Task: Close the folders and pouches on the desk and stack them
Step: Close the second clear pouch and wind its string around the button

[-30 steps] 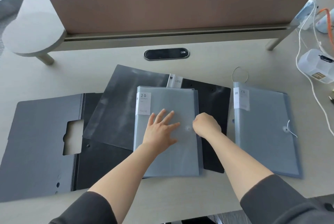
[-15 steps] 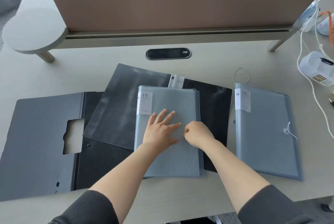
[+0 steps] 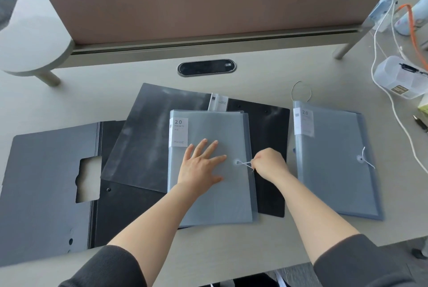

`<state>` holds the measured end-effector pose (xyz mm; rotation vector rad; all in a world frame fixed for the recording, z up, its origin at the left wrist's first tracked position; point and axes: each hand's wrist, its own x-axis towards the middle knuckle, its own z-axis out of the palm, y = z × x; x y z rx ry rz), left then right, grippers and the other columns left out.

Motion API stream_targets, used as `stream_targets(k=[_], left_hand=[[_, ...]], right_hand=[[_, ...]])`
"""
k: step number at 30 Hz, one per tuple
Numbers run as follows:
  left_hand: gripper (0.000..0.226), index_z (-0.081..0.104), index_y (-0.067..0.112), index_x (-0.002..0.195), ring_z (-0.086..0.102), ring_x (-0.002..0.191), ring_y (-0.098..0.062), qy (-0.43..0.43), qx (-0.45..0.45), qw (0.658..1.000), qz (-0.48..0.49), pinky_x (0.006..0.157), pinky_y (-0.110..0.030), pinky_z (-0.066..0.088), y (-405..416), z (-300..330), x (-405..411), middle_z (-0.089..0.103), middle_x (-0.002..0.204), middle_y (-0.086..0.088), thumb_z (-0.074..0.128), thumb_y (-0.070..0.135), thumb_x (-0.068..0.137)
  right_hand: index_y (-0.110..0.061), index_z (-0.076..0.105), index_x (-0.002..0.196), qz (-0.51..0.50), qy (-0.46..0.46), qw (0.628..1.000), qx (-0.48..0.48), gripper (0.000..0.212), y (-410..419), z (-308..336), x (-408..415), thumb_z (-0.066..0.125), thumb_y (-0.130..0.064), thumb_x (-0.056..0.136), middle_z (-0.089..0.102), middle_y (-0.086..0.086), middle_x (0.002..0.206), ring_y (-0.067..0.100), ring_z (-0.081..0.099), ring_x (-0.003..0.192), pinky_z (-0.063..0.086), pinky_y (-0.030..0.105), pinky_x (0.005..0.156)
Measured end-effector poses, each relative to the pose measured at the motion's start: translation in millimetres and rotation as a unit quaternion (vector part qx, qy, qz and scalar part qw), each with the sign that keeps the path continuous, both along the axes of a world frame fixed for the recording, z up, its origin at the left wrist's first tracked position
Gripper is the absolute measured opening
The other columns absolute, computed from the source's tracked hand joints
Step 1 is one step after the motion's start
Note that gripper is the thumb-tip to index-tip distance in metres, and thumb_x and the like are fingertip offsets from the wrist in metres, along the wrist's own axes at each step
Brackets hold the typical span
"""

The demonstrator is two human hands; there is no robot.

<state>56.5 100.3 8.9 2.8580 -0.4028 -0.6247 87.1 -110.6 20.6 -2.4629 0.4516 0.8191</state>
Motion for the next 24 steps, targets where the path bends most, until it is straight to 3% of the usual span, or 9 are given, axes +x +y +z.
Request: stream_targets(k=[6,11,16,20,22,24], left_hand=[[0.062,0.035,0.048,0.147,-0.003,0.154,-0.021,0.001,0.009,1.0,-0.007,0.124,-0.047,-0.001,-0.3,1.3,0.5,0.006,0.168,0.01,0.056,0.058,0.09],[0.062,0.034,0.048,0.148,-0.003,0.154,-0.022,-0.002,0.008,1.0,-0.008,0.123,-0.047,-0.001,0.8,0.1,0.1,0.005,0.168,0.01,0.055,0.059,0.091],[0.065,0.034,0.044,0.15,0.001,0.154,-0.021,-0.019,-0.001,1.0,0.007,0.123,-0.044,0.0,5.5,-1.7,-2.6,0.007,0.168,0.007,0.057,0.057,0.09],[0.064,0.051,0.027,0.143,0.023,0.15,-0.031,-0.085,-0.044,0.985,0.141,0.118,-0.046,0.017,19.5,-3.5,-12.4,0.031,0.162,-0.005,0.07,0.044,0.084],[0.063,0.052,0.021,0.14,0.03,0.144,-0.033,-0.103,-0.054,0.961,0.252,0.111,-0.047,0.03,29.8,-0.6,-16.7,0.037,0.157,-0.008,0.072,0.039,0.084],[0.061,0.047,0.018,0.141,0.035,0.136,-0.035,-0.072,-0.074,0.929,0.355,0.101,-0.047,0.039,36.6,6.5,-21.2,0.04,0.151,-0.008,0.069,0.037,0.087]], right_hand=[[-0.005,0.07,0.077,0.022,-0.062,0.998,-0.016,0.027,19.8,-0.4,17.6,0.05,-0.012,0.093,0.066,0.006,0.073,0.021,0.061,0.065,0.043,0.025,0.049],[-0.011,0.061,0.07,0.032,-0.101,0.994,-0.002,0.028,28.3,-5.8,15.7,0.055,-0.021,0.096,0.068,0.004,0.08,0.023,0.065,0.073,0.052,0.032,0.062],[-0.012,0.062,0.092,-0.051,-0.127,0.99,0.029,0.018,7.5,-7.0,3.8,0.061,-0.029,0.095,0.065,0.0,0.079,0.017,0.06,0.07,0.046,0.028,0.059],[-0.015,0.063,0.097,-0.095,-0.127,0.987,0.009,0.013,-6.3,-2.3,-8.5,0.052,-0.021,0.097,0.066,0.0,0.087,0.022,0.061,0.078,0.044,0.028,0.061],[-0.016,0.064,0.083,-0.107,-0.111,0.988,0.008,0.019,-6.0,-0.7,-15.9,0.048,-0.016,0.093,0.066,0.001,0.079,0.026,0.064,0.075,0.042,0.027,0.057],[-0.013,0.054,0.063,-0.134,-0.091,0.987,0.018,0.023,-2.3,-3.1,-24.3,0.046,-0.011,0.085,0.058,0.006,0.062,0.03,0.062,0.064,0.04,0.03,0.053]])
